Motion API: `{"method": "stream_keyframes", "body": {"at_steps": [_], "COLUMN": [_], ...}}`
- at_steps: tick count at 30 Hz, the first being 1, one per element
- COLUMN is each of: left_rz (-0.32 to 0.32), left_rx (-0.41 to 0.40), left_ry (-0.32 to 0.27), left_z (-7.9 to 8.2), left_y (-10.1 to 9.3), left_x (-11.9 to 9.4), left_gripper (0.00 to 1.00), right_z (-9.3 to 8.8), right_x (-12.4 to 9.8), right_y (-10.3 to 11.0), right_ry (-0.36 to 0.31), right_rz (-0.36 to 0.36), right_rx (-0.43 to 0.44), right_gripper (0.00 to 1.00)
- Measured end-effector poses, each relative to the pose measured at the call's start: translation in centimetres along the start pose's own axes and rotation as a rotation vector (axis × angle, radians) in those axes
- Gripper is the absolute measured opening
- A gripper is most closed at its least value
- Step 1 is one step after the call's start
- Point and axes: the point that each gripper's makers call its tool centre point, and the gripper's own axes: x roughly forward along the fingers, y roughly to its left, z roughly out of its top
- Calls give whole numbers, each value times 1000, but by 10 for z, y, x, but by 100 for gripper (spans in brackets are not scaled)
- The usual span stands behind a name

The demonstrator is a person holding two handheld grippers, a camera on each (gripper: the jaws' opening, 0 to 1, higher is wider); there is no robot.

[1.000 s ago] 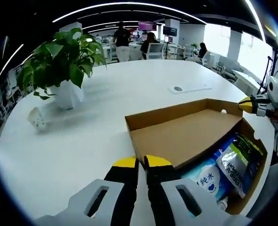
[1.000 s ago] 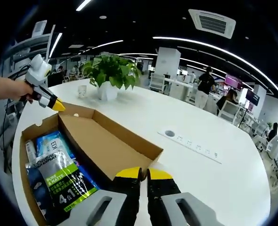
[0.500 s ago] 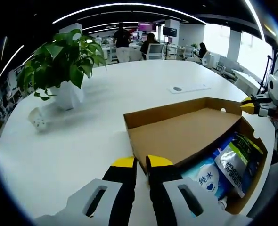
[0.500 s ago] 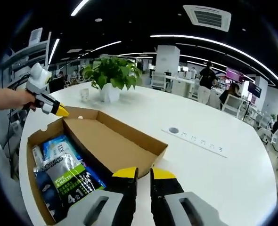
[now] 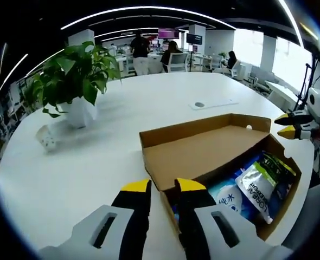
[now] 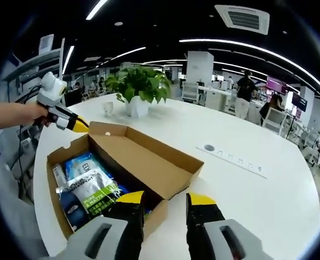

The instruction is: Operate the shoe box by opening the lid, removing the specified soft item, and placing it in the target area until the item is outside and the box remains undamaged.

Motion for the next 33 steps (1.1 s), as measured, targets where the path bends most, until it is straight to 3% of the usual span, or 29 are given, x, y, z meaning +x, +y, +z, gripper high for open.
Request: {"method": "stream_keyframes", "body": {"at_steps": [18,33], "left_rz": [-109,-230], "left_rx": [57,66], "left_ry": [33,107], "left_z": [-17,-48], "left_y": [-57,-98], "left_x": [-16,-16], "left_gripper": [28,34], "right_z": [-24,-37], "right_x": [-32,-57], "right_y": [31,50], "right_ry": [15,-7], "right_rz": [78,109], "right_rx": [-37,-84], "right_gripper": [54,72]}}
